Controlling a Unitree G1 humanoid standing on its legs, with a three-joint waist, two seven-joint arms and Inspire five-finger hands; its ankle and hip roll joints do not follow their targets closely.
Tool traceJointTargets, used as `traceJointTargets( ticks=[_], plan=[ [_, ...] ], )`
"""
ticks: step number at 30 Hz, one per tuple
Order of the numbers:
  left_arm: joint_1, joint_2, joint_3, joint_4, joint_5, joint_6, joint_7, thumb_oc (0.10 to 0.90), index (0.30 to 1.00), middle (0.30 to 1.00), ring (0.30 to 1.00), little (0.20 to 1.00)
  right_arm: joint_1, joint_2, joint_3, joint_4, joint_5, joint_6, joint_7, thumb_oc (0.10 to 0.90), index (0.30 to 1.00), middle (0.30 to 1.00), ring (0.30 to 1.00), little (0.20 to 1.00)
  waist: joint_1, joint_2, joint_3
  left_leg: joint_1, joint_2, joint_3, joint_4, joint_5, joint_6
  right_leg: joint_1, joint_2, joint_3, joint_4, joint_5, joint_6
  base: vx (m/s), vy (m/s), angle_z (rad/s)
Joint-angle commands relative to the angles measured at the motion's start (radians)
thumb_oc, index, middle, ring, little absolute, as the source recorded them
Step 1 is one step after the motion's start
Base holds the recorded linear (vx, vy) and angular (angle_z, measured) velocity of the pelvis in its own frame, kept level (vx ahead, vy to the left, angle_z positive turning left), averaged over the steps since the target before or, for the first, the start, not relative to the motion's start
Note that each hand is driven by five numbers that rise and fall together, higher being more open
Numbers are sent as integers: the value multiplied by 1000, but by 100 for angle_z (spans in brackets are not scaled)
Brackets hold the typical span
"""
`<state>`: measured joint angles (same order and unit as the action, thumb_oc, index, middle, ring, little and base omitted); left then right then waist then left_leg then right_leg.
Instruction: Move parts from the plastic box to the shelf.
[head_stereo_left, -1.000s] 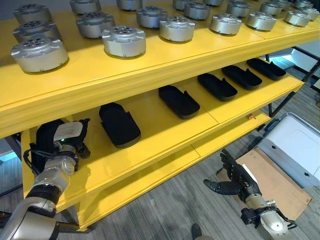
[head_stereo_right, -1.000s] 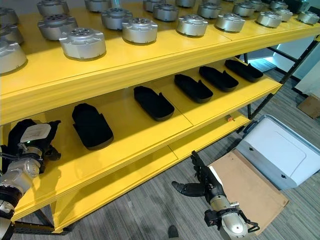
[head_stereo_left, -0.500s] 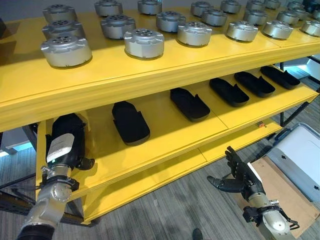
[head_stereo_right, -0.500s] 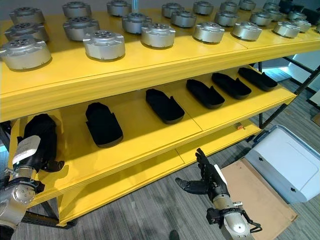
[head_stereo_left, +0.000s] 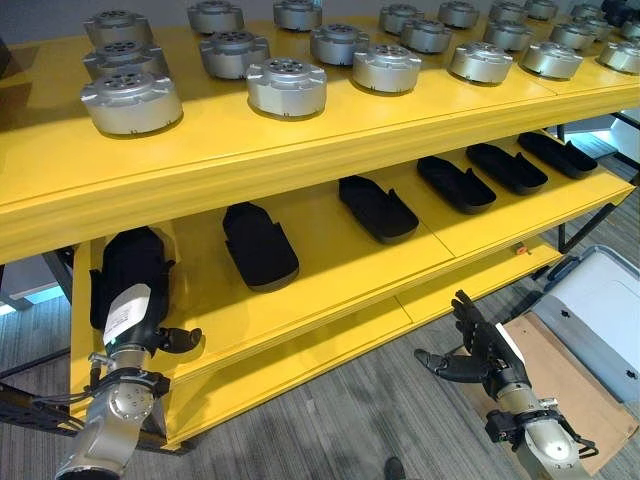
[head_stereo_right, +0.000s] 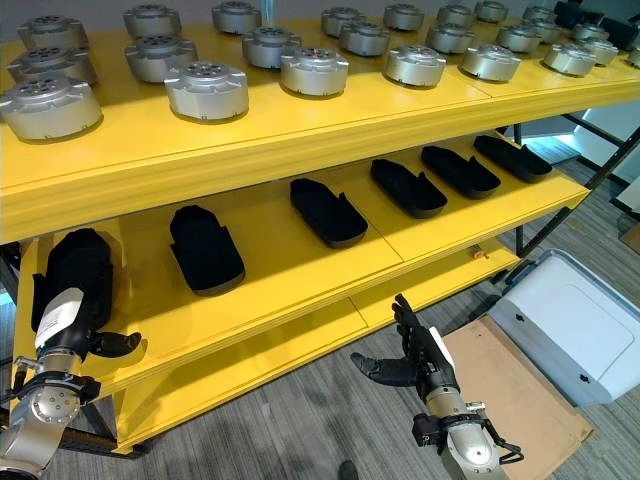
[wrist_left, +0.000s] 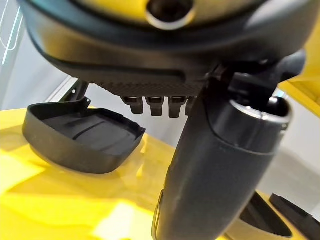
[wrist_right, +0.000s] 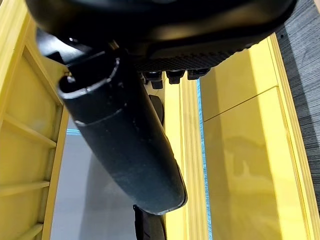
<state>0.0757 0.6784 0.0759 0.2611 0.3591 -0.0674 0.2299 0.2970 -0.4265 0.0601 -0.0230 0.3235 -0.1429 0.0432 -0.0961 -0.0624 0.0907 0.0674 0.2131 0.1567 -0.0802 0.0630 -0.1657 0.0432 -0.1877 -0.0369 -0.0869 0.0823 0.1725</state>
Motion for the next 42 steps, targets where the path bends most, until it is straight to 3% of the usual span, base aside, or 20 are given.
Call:
traceJointTargets(
  ticks=[1,15,17,35,42],
  plan=[
    [-113,39,78,-36,3,-52,51,900,1000,1000,1000,1000,-88,-34,-96,-71,7,-95,-22,900,1000,1000,1000,1000,3,10,-26,43,21,9,-7,-65,39,48,-25,-12,13,-66,2,-31,-5,-1],
    [14,-4,142,-92,-6,-44,26,900,1000,1000,1000,1000,-86,-36,-104,-71,1,-87,-22,900,1000,1000,1000,1000,20,15,-11,36,18,1,-7,-62,44,49,-24,-21,14,-68,-3,0,0,0],
    [3,-20,139,-26,-40,-42,38,900,1000,1000,1000,1000,-88,-36,-100,-69,0,-85,-22,900,1000,1000,1000,1000,21,14,-11,34,16,0,-6,-61,45,47,-25,-21,14,-67,-3,0,0,0],
    [-63,-84,107,62,-210,-33,53,900,1000,1000,1000,1000,-85,-32,-93,-68,-5,-82,-37,900,1000,1000,1000,1000,16,6,-5,27,15,-4,-1,-57,47,40,-26,-20,18,-65,-3,0,0,0],
    [-101,-134,88,115,-355,-42,53,900,1000,1000,1000,1000,-87,-30,-83,-73,-7,-85,-49,900,1000,1000,1000,1000,13,4,-3,26,12,-6,0,-56,48,40,-27,-19,21,-65,-2,0,0,0]
  ],
)
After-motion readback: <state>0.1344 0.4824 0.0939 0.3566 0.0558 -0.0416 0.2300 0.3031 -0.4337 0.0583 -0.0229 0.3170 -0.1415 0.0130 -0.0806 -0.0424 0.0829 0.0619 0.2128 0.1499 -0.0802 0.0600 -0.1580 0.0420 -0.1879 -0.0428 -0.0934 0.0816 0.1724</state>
